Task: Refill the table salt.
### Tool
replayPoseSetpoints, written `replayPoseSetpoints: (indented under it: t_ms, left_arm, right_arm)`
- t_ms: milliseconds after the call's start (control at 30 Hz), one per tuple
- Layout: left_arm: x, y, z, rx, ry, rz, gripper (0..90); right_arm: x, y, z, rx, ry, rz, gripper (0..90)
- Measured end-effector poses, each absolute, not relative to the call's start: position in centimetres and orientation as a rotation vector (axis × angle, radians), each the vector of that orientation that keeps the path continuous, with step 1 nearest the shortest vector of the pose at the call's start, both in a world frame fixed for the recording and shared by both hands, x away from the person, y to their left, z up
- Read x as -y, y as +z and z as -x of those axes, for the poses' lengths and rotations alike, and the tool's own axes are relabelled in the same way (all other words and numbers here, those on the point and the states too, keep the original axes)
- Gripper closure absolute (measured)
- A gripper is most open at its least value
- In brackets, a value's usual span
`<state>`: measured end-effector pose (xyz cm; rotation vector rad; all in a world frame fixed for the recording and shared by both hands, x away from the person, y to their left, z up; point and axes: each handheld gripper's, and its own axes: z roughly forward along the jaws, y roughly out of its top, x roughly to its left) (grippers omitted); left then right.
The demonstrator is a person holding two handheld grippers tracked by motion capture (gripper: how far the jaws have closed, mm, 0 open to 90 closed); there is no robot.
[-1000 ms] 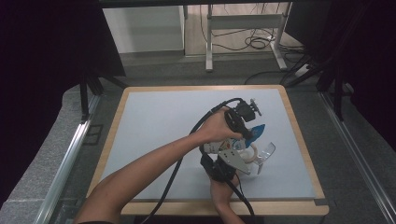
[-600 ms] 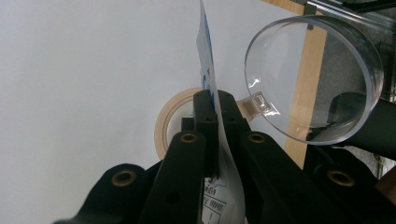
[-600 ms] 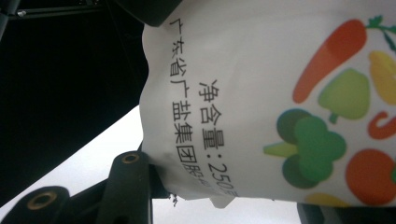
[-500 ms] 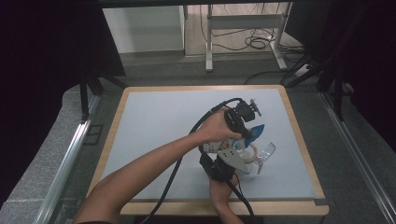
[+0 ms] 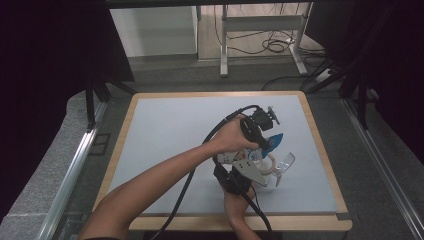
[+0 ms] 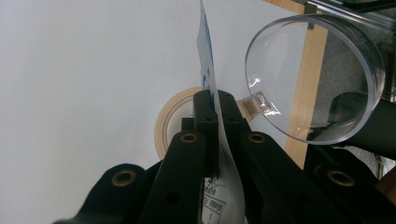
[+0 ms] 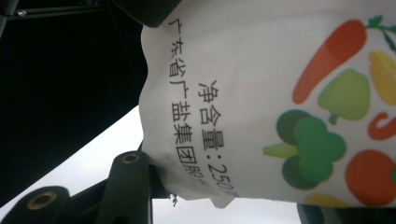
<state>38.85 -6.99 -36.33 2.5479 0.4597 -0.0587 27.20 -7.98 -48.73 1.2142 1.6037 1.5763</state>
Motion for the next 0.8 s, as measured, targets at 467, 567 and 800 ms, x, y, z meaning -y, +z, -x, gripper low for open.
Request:
replayPoseSetpoints:
  t_ms: [467,567,800]
  left_arm:
    - [7.01,-36.38,-38.82,-0.454,-0.062,-2.550,90.0]
    - [6.97,-36.38,-38.86,-0.450,-0.061,-2.550,90.0]
    - [6.90,-36.46,-38.87,-0.456,-0.058,-2.549,90.0]
  right_arm:
    - [7.83,-48.80,-27.15,-1.589,1.586,-1.232,54.0]
    - [7.83,-48.81,-27.17,-1.588,1.587,-1.232,54.0]
    - [7.76,-48.89,-27.20,-1.587,1.586,-1.233,54.0]
